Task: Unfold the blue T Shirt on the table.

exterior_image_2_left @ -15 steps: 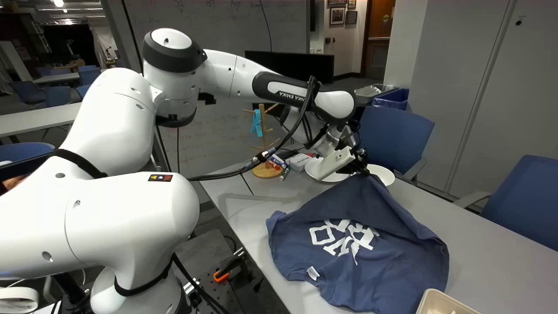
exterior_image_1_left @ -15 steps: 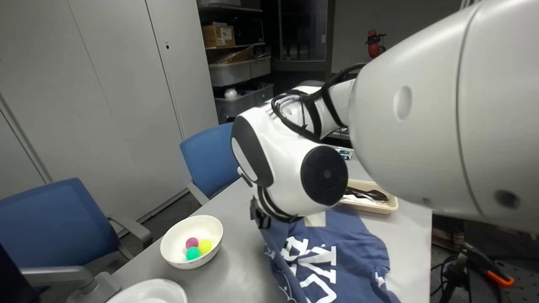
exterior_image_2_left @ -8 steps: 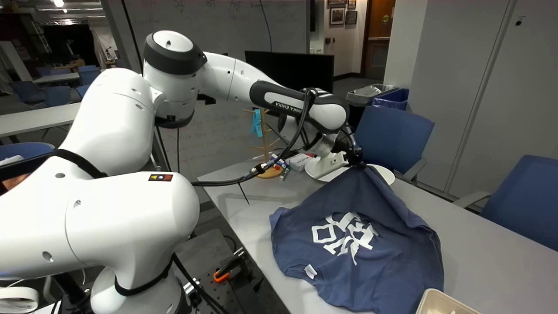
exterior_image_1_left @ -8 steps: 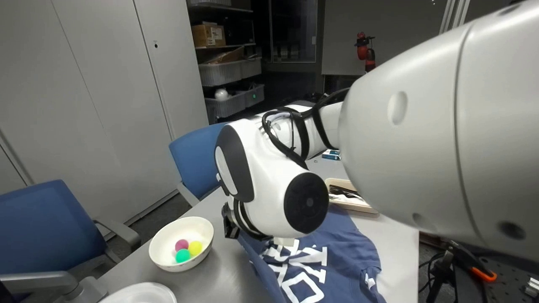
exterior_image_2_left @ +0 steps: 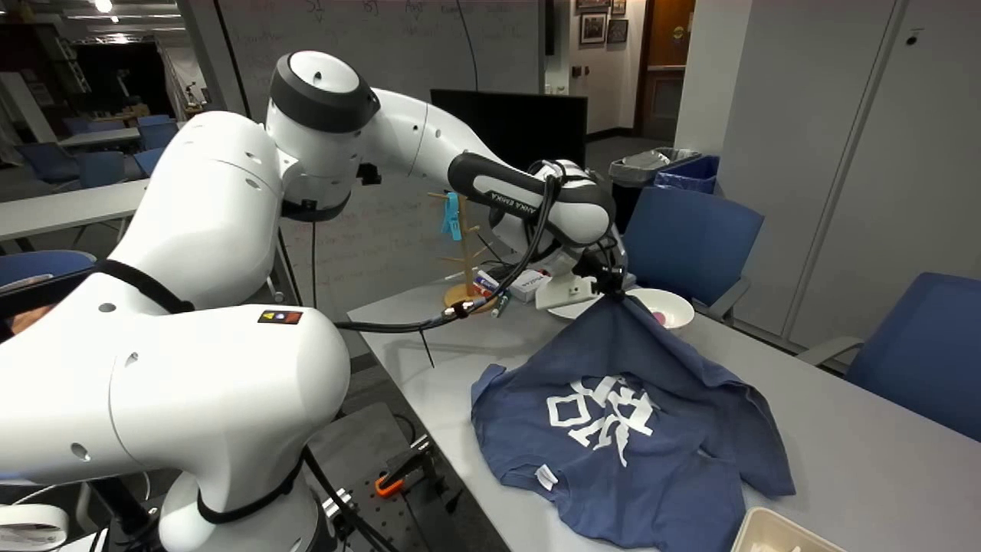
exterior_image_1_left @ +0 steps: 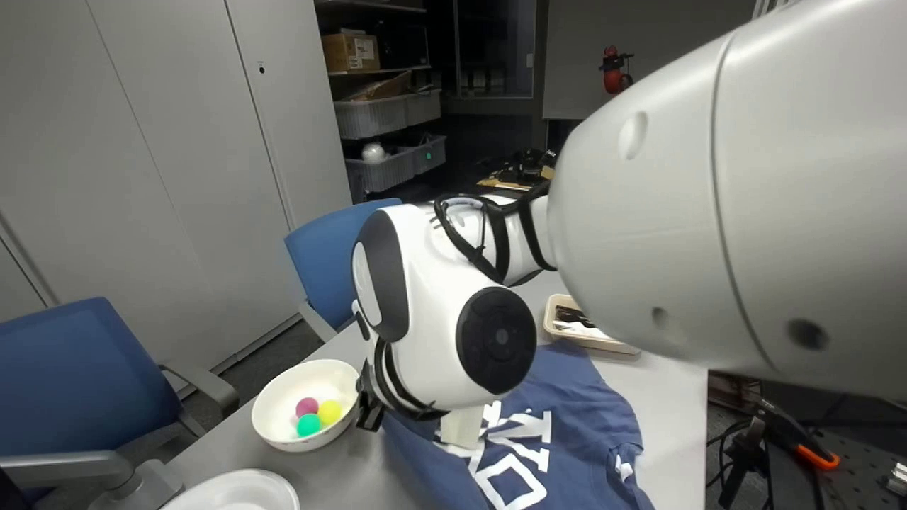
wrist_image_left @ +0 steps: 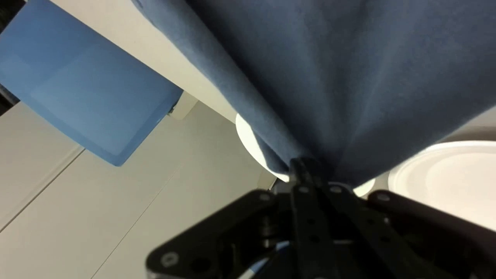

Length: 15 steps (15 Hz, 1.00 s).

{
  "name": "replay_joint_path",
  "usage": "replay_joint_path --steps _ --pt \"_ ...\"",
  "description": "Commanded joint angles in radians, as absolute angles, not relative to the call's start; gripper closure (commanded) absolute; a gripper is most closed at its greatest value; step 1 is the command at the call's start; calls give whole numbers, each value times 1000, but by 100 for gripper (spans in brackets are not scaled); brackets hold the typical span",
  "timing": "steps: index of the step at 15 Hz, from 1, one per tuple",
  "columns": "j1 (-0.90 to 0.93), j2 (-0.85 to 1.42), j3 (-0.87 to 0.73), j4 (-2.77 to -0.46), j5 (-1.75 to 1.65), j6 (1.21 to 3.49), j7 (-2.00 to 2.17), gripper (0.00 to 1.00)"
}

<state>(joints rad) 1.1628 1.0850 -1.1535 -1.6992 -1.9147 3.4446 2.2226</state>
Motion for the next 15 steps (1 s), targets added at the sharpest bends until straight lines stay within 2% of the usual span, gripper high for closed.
replay_joint_path --steps 1,4,5,7,11,15 --pt "1111 1087 -1135 -1660 -1882 3489 2237 100" --pt "1094 1090 -1140 -1660 -1868 3518 2243 100" --pt "1104 1103 -1157 -1659 -1862 3543 2266 74" --pt "1094 1106 -1161 -1658 -1862 3580 2281 66" --pt "1070 1100 -1170 -1668 -1876 3658 2322 35" --pt "1032 1042 -1185 -1694 -1941 3850 2269 4"
